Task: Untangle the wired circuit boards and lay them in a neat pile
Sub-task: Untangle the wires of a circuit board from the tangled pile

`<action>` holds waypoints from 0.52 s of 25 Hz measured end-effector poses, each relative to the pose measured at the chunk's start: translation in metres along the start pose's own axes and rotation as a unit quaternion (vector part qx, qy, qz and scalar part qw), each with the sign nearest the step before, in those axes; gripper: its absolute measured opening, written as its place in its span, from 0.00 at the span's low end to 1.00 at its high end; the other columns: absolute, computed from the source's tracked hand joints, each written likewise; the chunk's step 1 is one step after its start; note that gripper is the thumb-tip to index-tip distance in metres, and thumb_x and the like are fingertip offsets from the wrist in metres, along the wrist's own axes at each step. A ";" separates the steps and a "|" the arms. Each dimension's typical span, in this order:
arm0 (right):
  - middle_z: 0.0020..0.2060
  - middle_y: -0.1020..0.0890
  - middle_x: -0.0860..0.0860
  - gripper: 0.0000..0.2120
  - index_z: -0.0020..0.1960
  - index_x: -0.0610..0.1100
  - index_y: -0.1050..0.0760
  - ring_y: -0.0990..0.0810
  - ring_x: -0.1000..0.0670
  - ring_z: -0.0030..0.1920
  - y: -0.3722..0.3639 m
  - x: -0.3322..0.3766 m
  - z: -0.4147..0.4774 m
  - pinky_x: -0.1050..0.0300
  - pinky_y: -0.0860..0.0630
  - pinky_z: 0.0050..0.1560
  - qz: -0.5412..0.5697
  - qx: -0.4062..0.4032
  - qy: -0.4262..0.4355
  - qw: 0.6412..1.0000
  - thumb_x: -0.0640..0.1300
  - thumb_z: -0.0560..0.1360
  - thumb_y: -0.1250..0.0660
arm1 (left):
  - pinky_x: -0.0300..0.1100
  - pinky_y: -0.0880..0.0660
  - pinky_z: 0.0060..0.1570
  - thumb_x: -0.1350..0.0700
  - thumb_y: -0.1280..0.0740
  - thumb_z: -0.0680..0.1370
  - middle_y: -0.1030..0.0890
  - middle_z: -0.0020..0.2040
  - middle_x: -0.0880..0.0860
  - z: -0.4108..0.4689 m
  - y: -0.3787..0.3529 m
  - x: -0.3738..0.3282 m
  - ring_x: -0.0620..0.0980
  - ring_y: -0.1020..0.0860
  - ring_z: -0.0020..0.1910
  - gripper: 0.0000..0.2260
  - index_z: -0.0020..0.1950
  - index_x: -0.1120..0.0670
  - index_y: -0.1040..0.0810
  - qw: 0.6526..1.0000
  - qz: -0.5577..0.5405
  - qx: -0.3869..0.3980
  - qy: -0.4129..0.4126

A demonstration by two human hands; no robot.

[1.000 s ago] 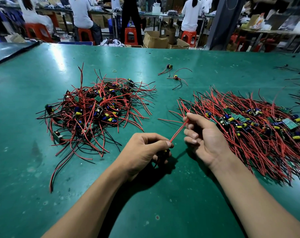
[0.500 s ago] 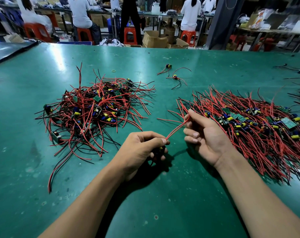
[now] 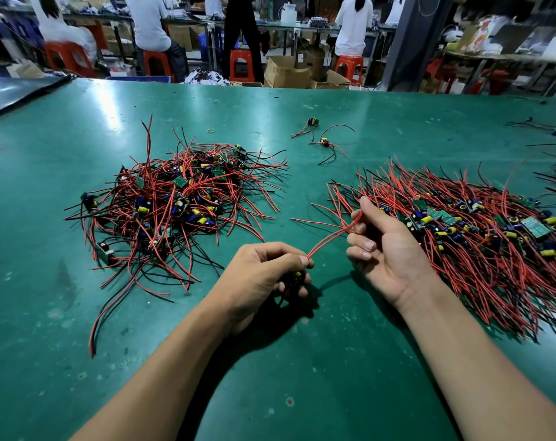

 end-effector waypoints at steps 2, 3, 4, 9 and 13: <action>0.29 0.29 0.54 0.14 0.43 0.44 0.23 0.39 0.58 0.22 0.001 0.001 0.000 0.67 0.42 0.20 -0.026 -0.008 0.012 1.000 0.56 0.72 0.30 | 0.36 0.24 0.30 0.64 0.33 0.77 0.19 0.35 0.59 0.002 0.003 0.000 0.51 0.21 0.29 0.05 0.43 0.62 0.18 1.000 -0.027 -0.014 -0.005; 0.29 0.28 0.54 0.16 0.45 0.44 0.21 0.39 0.58 0.22 0.002 0.002 0.000 0.67 0.41 0.21 -0.036 -0.012 0.016 0.999 0.58 0.72 0.31 | 0.36 0.23 0.31 0.62 0.33 0.78 0.18 0.36 0.59 0.003 0.003 0.001 0.51 0.20 0.30 0.06 0.45 0.63 0.19 0.999 -0.041 -0.018 -0.006; 0.30 0.28 0.54 0.18 0.46 0.43 0.20 0.38 0.58 0.23 0.002 0.001 0.000 0.67 0.41 0.21 -0.042 -0.015 0.019 0.999 0.59 0.72 0.31 | 0.36 0.22 0.32 0.60 0.34 0.79 0.18 0.37 0.59 0.004 0.004 0.001 0.51 0.20 0.31 0.07 0.47 0.63 0.19 0.998 -0.055 -0.021 -0.006; 0.30 0.27 0.54 0.20 0.49 0.43 0.19 0.36 0.58 0.23 0.004 0.000 0.002 0.66 0.38 0.22 -0.059 -0.016 0.028 0.998 0.61 0.75 0.32 | 0.42 0.19 0.38 0.55 0.38 0.81 0.17 0.40 0.62 0.004 0.006 -0.001 0.55 0.17 0.35 0.13 0.52 0.65 0.21 0.989 -0.141 -0.037 0.011; 0.30 0.26 0.54 0.20 0.48 0.42 0.19 0.35 0.57 0.24 -0.002 -0.002 0.000 0.64 0.37 0.22 -0.106 0.005 0.046 0.993 0.59 0.69 0.29 | 0.43 0.17 0.39 0.48 0.41 0.82 0.15 0.47 0.61 0.004 0.005 -0.001 0.54 0.15 0.41 0.19 0.60 0.64 0.25 0.978 -0.198 -0.042 0.050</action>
Point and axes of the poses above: each hand's wrist, its own z-axis towards the middle knuckle, its own y-axis out of the back of the hand, x = y × z, the point moved 9 cm from there along z, towards the middle knuckle
